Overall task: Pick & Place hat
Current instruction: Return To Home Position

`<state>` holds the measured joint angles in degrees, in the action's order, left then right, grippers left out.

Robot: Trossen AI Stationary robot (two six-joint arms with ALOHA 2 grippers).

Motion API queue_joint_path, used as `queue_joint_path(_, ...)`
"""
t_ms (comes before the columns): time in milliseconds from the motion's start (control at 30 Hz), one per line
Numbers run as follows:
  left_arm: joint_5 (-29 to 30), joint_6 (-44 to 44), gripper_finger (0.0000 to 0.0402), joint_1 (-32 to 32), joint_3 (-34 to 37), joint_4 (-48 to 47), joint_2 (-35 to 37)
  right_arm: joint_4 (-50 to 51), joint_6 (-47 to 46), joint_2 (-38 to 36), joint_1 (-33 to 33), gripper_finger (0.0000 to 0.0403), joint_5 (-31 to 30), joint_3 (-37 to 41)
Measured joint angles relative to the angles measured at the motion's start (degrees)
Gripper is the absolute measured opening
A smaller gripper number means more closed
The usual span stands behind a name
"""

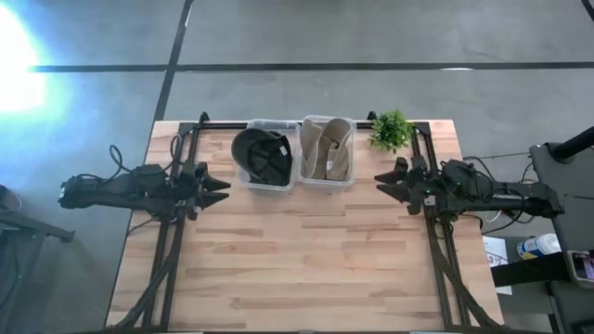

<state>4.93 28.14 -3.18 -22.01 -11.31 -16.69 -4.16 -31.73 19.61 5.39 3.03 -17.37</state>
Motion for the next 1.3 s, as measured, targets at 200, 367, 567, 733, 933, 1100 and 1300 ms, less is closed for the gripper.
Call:
queue_joint_path(200,0.0,0.4,0.0181,0.0,2.4,-0.2,6.0,-7.3,1.6,-6.1,0.0,0.0180,0.0,7.6)
queue_joint_path(367,0.3,0.4,0.0181,0.0,2.8,-2.7,8.6,-7.1,-0.8,-9.2,0.0,0.0180,0.0,12.4)
queue_joint_path(567,0.3,0.4,0.0181,0.0,2.8,-3.8,8.6,-3.1,-1.3,-9.1,0.0,0.0180,-0.1,16.8)
queue_joint_path(733,0.5,0.4,0.0181,0.0,2.8,-3.8,8.4,3.4,-1.3,-7.0,0.0,0.0180,-1.0,16.7)
queue_joint_path(933,0.5,0.4,0.0181,0.0,2.8,-3.7,8.4,4.0,-1.3,-5.1,0.0,0.0180,-1.5,16.7)
queue_joint_path(1100,0.5,0.4,0.0181,0.0,4.1,-3.6,9.7,4.0,-1.3,-4.4,0.0,0.0180,-1.5,16.7)
queue_joint_path(1300,-0.4,-2.8,0.0181,0.1,6.3,-6.8,13.4,4.0,-1.3,-4.4,0.0,0.0180,-1.5,16.7)
